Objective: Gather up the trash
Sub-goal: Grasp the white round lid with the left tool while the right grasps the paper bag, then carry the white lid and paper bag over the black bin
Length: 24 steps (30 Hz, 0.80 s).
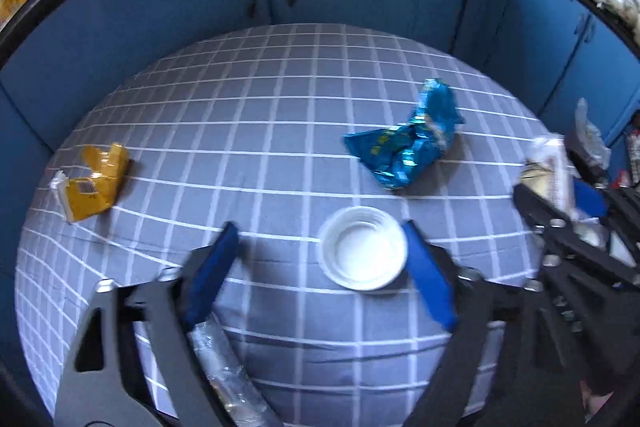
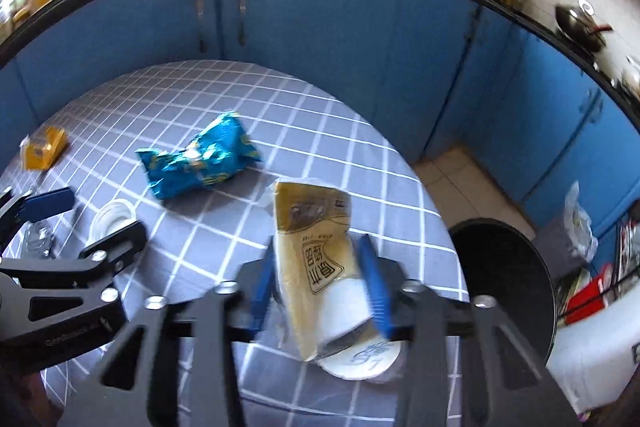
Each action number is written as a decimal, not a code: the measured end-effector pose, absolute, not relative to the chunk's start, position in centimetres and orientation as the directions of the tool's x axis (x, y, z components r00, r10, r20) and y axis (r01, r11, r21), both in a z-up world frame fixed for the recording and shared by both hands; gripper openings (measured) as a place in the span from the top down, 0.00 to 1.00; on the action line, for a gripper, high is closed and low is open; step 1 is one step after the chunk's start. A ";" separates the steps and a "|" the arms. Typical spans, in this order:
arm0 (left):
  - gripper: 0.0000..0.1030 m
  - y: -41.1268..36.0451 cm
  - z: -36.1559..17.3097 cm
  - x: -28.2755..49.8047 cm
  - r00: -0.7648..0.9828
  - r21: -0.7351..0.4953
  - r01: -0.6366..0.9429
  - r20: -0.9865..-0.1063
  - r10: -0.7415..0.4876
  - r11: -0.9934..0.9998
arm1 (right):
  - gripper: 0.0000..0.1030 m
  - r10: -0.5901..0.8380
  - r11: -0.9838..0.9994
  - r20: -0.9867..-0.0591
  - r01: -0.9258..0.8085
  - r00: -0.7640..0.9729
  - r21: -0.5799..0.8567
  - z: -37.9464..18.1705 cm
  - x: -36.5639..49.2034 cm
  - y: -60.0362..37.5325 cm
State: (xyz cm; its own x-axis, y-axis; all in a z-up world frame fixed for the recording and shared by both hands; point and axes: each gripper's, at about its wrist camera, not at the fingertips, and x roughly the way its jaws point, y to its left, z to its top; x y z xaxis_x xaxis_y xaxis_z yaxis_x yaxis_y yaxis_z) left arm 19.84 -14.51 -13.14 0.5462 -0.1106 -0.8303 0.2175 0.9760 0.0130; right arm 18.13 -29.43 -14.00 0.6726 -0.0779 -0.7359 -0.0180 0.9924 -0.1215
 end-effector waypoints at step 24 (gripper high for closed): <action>0.60 -16.6 -7.4 13.8 0.610 0.006 0.290 -0.771 -0.181 0.957 | 0.75 -0.065 0.997 -0.694 0.072 0.717 -0.020 -9.3 12.8 -34.2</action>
